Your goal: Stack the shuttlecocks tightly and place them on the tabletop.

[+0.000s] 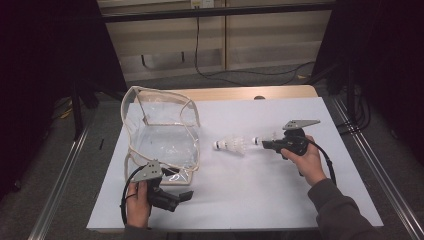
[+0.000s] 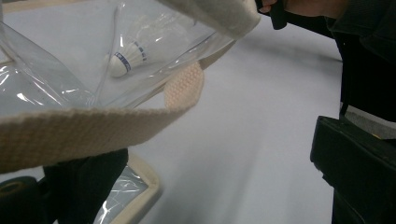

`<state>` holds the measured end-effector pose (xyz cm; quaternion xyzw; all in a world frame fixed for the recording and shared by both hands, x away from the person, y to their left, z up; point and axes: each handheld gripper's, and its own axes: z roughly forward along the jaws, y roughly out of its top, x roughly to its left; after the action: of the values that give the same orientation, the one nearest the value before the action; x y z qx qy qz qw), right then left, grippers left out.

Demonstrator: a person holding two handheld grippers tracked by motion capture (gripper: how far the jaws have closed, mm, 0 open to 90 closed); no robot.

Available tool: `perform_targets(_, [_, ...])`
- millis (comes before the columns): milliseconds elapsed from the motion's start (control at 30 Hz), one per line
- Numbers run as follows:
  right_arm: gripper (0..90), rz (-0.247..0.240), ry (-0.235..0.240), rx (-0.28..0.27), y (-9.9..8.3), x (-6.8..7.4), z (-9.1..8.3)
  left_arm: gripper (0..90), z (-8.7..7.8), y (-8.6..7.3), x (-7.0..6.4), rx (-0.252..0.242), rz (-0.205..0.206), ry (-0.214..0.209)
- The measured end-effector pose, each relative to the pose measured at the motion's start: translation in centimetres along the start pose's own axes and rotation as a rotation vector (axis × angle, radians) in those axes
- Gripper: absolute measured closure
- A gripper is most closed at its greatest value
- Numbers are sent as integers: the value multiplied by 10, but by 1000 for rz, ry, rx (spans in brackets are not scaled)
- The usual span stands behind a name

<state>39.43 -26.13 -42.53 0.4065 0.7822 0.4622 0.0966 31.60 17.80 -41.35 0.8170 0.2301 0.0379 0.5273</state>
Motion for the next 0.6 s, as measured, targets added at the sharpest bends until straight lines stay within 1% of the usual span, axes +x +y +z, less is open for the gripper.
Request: perform_targets(600, [893, -19, 31, 1, 5, 10, 9, 43, 0, 0, 0, 0, 0, -2])
